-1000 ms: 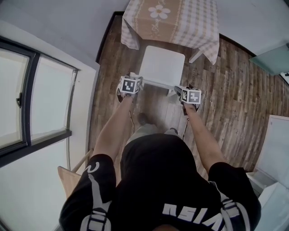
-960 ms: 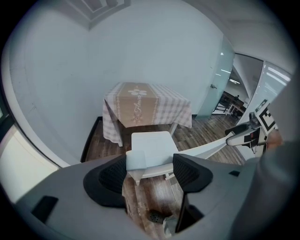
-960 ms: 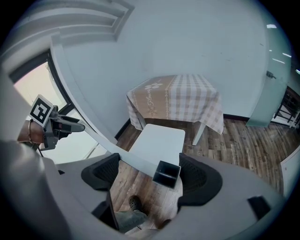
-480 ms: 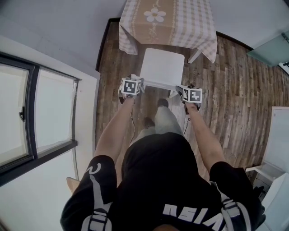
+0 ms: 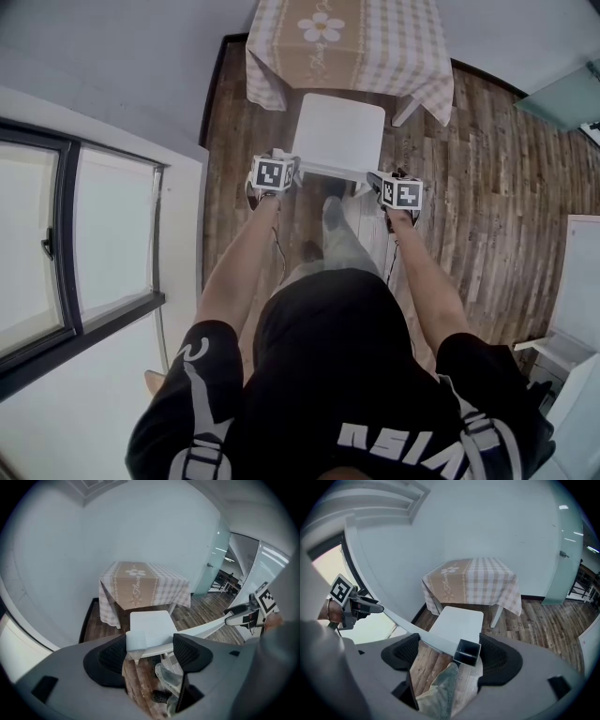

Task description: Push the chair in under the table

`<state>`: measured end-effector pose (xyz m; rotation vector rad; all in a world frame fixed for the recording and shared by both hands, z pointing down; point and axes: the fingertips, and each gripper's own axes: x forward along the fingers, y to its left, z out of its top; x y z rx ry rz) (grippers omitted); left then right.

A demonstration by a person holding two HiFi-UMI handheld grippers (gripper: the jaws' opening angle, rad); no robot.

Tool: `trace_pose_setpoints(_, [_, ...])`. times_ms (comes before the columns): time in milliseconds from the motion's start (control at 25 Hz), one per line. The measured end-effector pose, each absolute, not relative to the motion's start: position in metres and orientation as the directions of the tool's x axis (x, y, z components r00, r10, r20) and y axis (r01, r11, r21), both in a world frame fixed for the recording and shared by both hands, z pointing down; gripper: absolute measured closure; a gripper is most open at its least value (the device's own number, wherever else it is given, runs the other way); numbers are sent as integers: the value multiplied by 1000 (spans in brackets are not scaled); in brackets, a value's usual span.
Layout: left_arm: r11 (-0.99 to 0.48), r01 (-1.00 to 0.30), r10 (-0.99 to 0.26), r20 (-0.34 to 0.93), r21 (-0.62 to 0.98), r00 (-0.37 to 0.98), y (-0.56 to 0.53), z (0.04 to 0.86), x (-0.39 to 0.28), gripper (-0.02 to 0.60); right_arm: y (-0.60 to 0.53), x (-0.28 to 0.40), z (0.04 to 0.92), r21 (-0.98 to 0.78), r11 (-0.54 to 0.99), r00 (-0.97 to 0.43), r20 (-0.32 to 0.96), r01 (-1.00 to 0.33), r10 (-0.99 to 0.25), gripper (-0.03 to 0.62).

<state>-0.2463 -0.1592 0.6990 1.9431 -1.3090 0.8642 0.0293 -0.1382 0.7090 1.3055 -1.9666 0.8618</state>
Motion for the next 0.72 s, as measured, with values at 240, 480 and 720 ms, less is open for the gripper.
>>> trace_pose_setpoints(240, [-307, -940, -525, 797, 151, 299, -168, 702, -245, 262, -148, 30, 711, -186, 303, -328, 780, -935, -533, 178])
trace_pose_setpoints(480, [-314, -936, -524, 793, 160, 311, -180, 701, -245, 262, -160, 27, 713, -198, 304, -338, 779, -932, -529, 178])
trace_pose_setpoints(720, [-312, -935, -521, 793, 166, 315, -196, 700, -245, 262, -175, 28, 716, -195, 309, -338, 780, -931, -527, 178])
